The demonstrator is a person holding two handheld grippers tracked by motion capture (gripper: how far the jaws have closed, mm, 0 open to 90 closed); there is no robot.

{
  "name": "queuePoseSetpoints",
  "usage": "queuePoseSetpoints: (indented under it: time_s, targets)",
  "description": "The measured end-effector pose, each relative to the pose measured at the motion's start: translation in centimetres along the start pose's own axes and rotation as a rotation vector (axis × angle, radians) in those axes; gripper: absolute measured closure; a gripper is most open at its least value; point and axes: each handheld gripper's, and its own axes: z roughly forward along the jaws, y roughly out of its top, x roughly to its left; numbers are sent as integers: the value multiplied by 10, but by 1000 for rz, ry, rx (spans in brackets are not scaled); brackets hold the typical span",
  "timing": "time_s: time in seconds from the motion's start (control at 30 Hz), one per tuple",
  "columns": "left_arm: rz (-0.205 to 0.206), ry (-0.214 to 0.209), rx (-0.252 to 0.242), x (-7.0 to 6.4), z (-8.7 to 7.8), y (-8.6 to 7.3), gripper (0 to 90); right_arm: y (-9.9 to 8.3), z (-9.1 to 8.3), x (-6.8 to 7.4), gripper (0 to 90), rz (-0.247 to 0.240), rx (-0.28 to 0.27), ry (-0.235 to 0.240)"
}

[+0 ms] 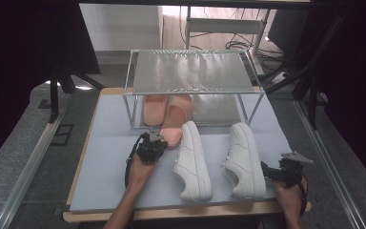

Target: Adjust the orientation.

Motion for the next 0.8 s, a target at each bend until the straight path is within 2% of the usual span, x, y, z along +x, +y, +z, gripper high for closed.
queuePoseSetpoints:
  time_s: [0.17, 0.3, 0.4, 0.6, 0.8]
  targets:
    - [-13, -8, -14, 3, 4, 9, 891, 0, 0, 0, 59, 0, 0, 0]
    - [-5, -16, -22, 2, 7, 17, 886, 0, 0, 0, 59, 0, 0, 1]
    - [11, -10, -12, 0, 10, 22, 879, 0, 0, 0, 59, 0, 0, 1]
    - [-1, -16, -14, 1, 18, 28, 879, 0, 0, 0, 59, 0, 0, 1]
    - [15, -23, -1, -1, 19, 31, 869, 0, 0, 0, 59, 0, 0, 1]
